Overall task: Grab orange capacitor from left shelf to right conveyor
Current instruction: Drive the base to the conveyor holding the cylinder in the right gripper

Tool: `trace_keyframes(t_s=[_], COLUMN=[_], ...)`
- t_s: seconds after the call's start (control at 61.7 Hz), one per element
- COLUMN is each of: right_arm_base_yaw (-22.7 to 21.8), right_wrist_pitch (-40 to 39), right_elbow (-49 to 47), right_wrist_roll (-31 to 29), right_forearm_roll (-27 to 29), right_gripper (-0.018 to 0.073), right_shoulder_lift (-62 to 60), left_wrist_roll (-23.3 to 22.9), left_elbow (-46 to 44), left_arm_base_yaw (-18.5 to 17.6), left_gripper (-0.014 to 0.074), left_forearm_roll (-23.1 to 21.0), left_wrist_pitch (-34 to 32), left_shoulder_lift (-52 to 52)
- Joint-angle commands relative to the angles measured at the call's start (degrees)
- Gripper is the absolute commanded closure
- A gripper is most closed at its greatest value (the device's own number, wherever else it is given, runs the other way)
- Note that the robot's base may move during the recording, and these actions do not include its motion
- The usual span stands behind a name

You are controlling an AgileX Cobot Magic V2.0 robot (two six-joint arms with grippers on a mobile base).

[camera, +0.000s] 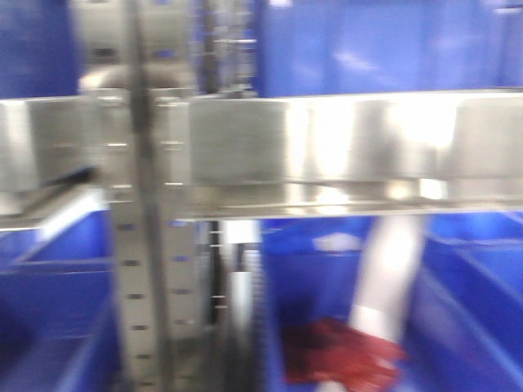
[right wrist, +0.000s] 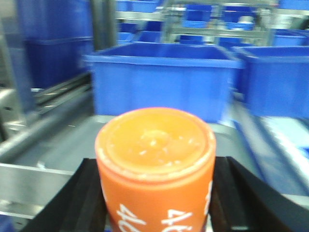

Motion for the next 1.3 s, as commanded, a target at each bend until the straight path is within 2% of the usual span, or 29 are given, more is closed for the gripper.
trace_keyframes(t_s=[0.0, 1.28], right_arm_base_yaw=[0.1, 0.1], right_wrist_pitch=[-5.1, -5.1], right_elbow=[-1.3, -1.3], right_wrist_roll=[-0.5, -0.5], right_forearm_roll=[-0.5, -0.5], right_gripper=[0.0438, 0.0438], right_shoulder_lift=[0.6, 0.6], left_wrist_roll=[-0.1, -0.1], left_elbow=[-0.1, -0.1], left_arm_base_yaw=[0.1, 0.1], left_gripper=[0.0723, 0.0723], left_forearm_roll=[-0.2, -0.2], left_wrist_pitch=[-5.1, -5.1], left_shoulder_lift=[-0.7, -0.7])
